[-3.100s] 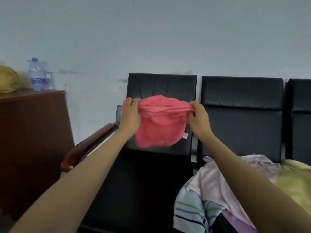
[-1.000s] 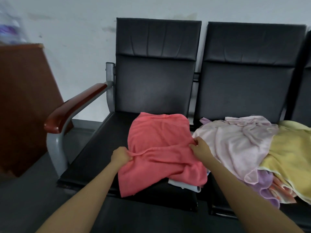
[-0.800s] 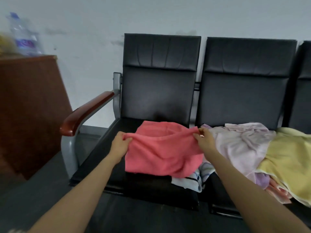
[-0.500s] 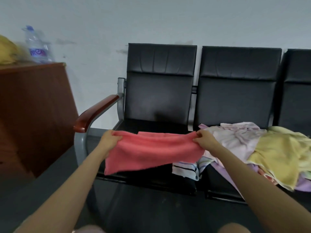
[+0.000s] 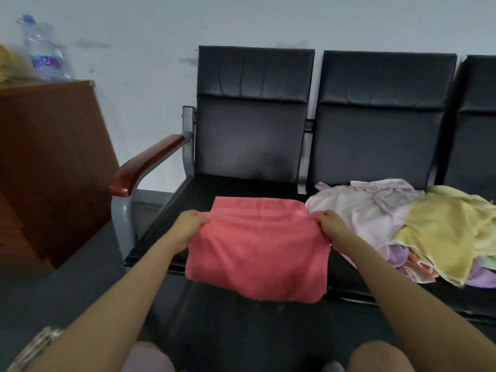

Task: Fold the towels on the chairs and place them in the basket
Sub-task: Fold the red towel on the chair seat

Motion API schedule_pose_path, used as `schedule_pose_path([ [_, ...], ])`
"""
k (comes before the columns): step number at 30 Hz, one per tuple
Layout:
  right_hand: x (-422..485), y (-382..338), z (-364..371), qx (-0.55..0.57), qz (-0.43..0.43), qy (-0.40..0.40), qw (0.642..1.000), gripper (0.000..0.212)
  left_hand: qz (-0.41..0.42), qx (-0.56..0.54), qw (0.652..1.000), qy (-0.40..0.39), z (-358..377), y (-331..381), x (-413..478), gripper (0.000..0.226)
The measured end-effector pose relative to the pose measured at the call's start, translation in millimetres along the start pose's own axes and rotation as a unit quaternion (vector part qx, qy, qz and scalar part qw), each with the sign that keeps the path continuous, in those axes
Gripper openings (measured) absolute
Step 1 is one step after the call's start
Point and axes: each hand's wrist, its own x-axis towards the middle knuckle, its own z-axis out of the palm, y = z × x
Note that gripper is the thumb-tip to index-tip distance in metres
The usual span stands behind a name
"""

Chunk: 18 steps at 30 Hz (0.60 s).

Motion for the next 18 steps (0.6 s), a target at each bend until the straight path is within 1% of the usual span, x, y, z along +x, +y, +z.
schedule_pose_path([
  [2, 10, -17, -8, 0.091, -0.008, 0.005, 0.996, 0.017, -0.011, -0.071, 0.997, -0.005, -2, 21, 9, 0.011],
  [4, 24, -35, -16, 0.12, -0.041, 0.008, 0.992, 0.029, 0.006, -0.093, 0.996, -0.005, -5, 43, 26, 0.008],
  [5, 33, -41, -18, 0.113, -0.047, 0.016, 0.992, 0.028, 0.021, -0.089, 0.996, -0.004, -6, 52, 38, 0.007],
  [7, 58, -49, -19, 0.082, -0.035, 0.033, 0.995, 0.014, 0.047, -0.059, 0.997, 0.0, -5, 65, 67, 0.01],
  [9, 93, -51, -16, 0.049, -0.031, 0.056, 0.997, 0.015, 0.062, -0.037, 0.997, 0.003, 2, 72, 100, 0.008],
  [13, 164, -35, 4, -0.023, -0.036, 0.101, 0.994, 0.011, 0.068, 0.0, 0.997, 0.029, 31, 58, 171, 0.017],
  [14, 180, -25, 11, -0.048, -0.04, 0.109, 0.992, 0.014, 0.074, 0.025, 0.996, 0.04, 40, 49, 188, 0.017],
  [16, 205, -3, 26, -0.102, -0.046, 0.097, 0.989, 0.015, 0.081, 0.098, 0.99, 0.053, 56, 26, 220, 0.013],
  [18, 221, 21, 39, -0.154, -0.039, 0.075, 0.984, 0.02, 0.077, 0.194, 0.977, 0.043, 70, 4, 244, 0.014],
])
